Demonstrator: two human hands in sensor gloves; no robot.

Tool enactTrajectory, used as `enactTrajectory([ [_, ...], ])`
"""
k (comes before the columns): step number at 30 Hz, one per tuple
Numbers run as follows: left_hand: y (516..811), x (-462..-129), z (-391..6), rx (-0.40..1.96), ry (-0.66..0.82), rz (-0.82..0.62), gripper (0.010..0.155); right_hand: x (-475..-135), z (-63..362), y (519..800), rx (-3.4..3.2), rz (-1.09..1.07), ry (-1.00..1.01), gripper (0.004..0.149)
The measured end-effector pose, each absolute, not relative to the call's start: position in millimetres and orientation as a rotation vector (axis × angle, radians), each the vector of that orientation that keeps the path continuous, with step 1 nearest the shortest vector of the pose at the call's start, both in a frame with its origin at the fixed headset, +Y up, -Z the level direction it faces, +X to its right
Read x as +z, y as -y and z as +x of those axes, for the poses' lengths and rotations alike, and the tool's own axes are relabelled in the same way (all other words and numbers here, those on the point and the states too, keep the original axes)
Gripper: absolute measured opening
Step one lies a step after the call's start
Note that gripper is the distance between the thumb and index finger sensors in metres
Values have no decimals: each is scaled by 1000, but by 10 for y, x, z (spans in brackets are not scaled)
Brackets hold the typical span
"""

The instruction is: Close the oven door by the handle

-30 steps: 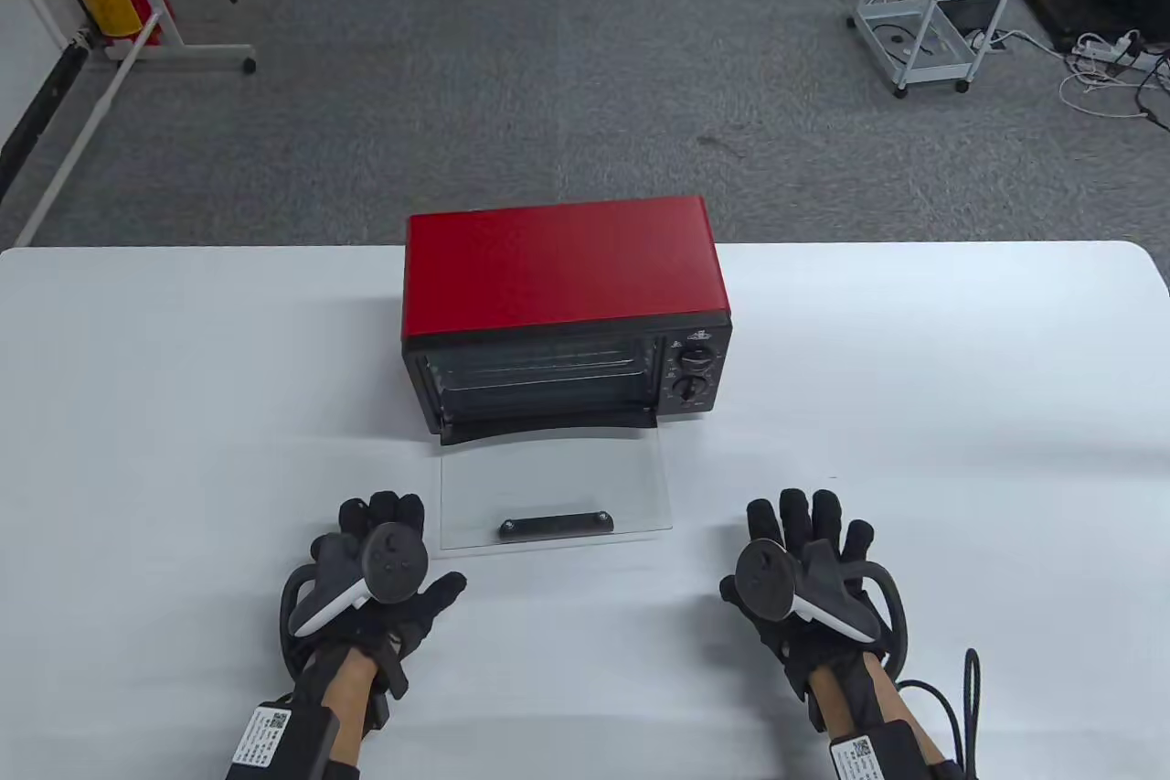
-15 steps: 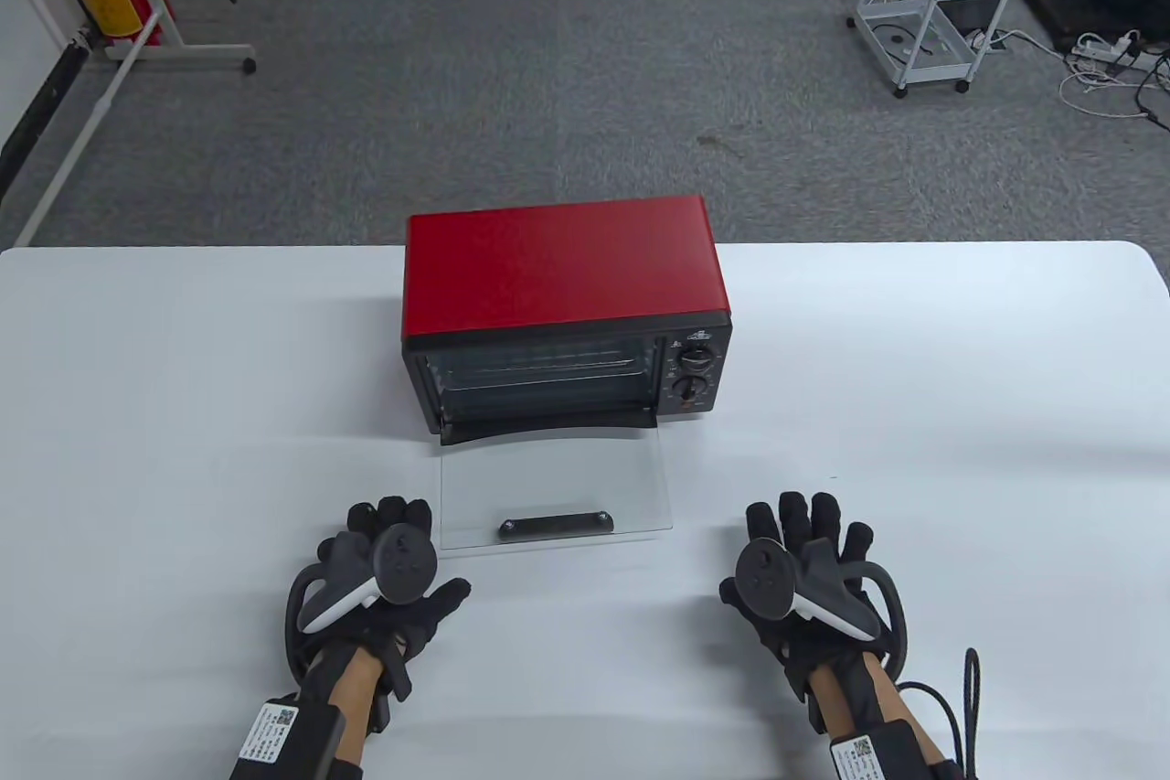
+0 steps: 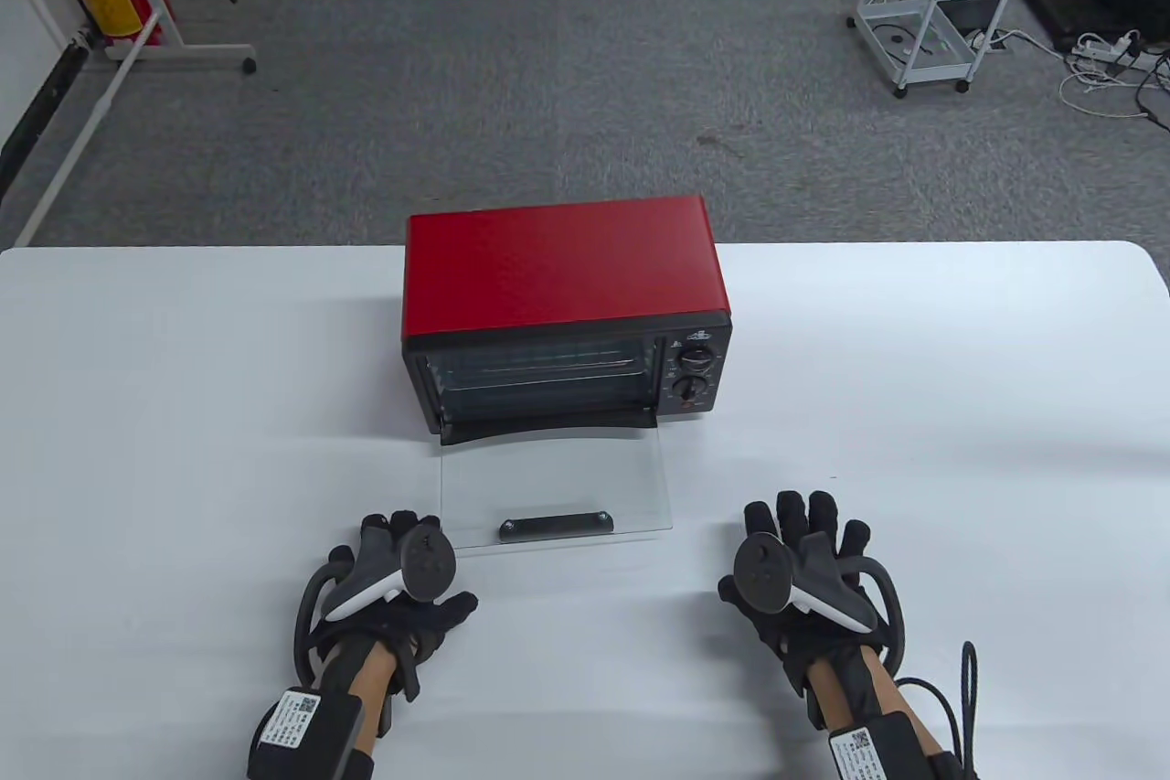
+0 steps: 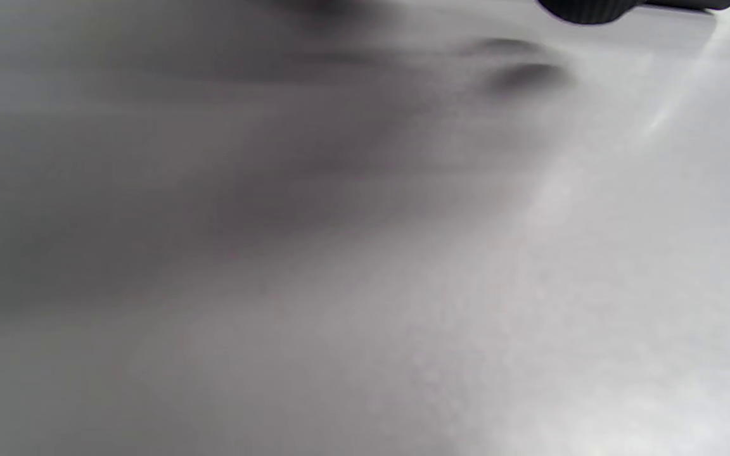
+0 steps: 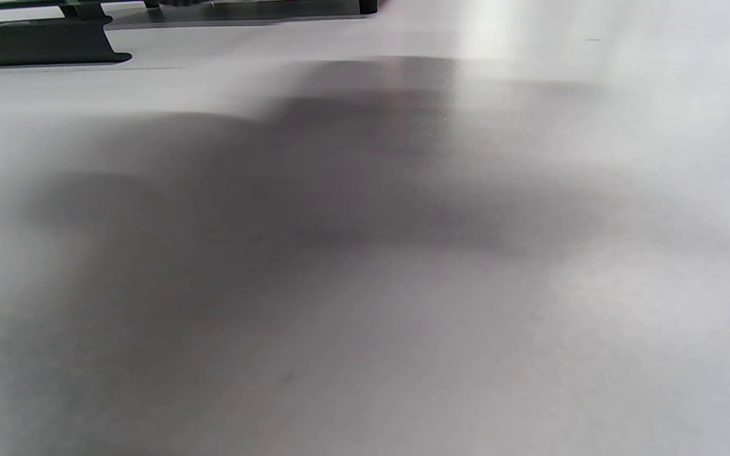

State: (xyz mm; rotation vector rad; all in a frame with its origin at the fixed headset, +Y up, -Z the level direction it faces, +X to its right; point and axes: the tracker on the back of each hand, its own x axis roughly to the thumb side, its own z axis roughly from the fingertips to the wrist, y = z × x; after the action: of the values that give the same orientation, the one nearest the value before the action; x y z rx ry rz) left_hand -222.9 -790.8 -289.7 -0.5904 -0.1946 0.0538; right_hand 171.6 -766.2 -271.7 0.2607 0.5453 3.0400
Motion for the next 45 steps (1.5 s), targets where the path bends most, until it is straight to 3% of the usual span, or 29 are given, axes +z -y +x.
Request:
enactTrajectory([
  [14,7913,-2877,-2212,67,244,-618,90,-2711,1707,7664,3043,265,-542,87],
  [25,7813,-2850,-2162,362,253,-507,96,-2707,1713,7673,3019,265,-559,87],
  [29,7787,-2870,-2095,533,174,-438,96,-2724,1726,7692,2995,259,-594,87],
  [39,7696,-2903,-1941,483,9,-240,93,-2738,1746,7683,2973,258,-603,87],
  [45,7647,-3030,-1825,612,-60,-229,92,-2744,1740,7663,2962,275,-593,87],
])
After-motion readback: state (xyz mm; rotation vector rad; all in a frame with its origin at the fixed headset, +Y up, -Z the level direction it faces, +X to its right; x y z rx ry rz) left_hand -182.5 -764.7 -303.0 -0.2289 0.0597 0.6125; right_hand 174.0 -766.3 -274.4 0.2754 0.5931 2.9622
